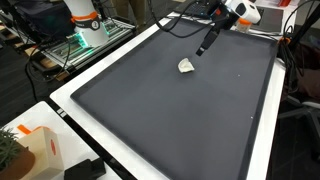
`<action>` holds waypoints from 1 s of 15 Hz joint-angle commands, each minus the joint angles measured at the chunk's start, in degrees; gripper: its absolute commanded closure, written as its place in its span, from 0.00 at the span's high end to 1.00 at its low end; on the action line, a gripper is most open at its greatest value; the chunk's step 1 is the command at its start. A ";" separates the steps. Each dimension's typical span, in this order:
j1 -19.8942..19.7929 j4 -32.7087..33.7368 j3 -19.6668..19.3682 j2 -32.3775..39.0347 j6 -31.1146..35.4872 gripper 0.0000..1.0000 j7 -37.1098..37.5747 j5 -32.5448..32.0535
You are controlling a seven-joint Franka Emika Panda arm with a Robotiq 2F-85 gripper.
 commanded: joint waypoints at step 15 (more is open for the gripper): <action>0.96 25.07 -1.83 17.65 -18.44 1.00 -3.37 -0.01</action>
